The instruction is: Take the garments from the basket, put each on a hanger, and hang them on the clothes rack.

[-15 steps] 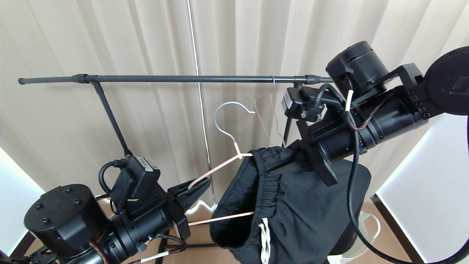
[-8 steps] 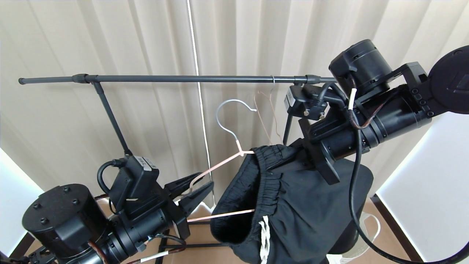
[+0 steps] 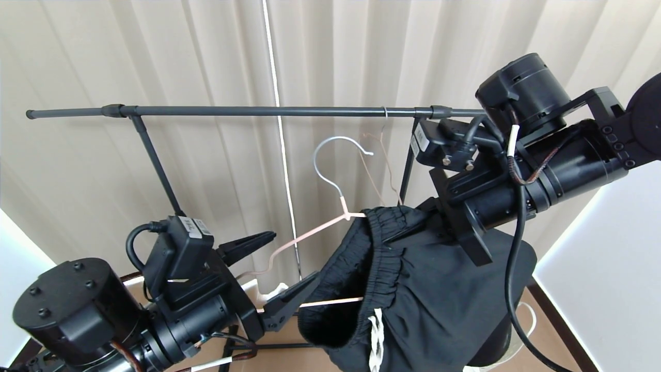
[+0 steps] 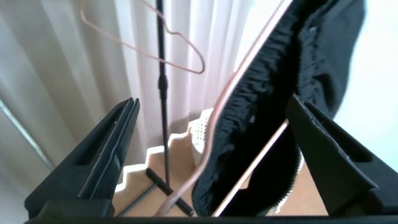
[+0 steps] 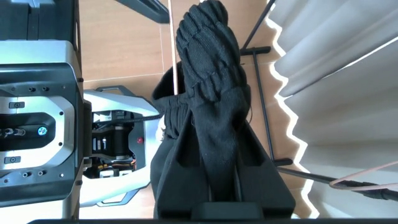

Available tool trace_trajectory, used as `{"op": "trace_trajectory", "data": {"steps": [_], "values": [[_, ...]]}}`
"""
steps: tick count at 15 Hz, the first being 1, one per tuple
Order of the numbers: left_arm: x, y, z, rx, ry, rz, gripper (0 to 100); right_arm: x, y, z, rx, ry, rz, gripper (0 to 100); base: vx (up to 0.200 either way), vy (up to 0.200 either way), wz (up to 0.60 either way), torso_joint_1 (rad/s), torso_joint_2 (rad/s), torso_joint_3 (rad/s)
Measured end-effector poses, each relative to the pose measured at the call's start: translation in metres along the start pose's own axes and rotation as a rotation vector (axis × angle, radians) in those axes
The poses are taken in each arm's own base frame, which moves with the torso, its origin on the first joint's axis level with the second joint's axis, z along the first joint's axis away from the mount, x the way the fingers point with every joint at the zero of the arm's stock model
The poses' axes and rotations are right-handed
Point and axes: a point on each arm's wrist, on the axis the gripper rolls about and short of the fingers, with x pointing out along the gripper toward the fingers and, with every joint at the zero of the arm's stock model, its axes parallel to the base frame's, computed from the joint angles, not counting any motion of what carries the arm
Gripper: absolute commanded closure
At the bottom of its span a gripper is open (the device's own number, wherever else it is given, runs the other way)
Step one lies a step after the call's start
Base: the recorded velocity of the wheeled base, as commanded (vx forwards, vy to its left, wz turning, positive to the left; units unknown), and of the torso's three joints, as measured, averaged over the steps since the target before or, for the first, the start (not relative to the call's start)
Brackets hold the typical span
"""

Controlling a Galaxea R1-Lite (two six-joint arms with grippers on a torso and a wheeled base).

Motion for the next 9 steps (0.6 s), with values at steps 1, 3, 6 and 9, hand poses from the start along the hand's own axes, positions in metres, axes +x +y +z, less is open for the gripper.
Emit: {"op": "trace_trajectory", "data": {"steps": [1,3,6,9], "values": [[-0.003,0.004,0.003,0.001,-0.014,0.008,0,-0.002,0.0,-0.001,0.003,0.001,-0.004,100,0.0,0.0,0.0,0.0,0.0,0.0],[-0.008,0.012,0.011,-0.021,-0.045,0.013,0,-0.007,-0.001,-0.004,0.013,-0.003,-0.013,100,0.0,0.0,0.0,0.0,0.0,0.0],[-0.017,0.017,0.021,-0.091,-0.084,-0.044,0,-0.015,-0.004,-0.011,0.037,-0.018,-0.015,100,0.0,0.0,0.0,0.0,0.0,0.0],[-0.024,0.025,0.028,-0.186,-0.103,-0.073,0,-0.023,-0.005,-0.017,0.059,-0.028,-0.037,100,0.0,0.0,0.0,0.0,0.0,0.0]]}}
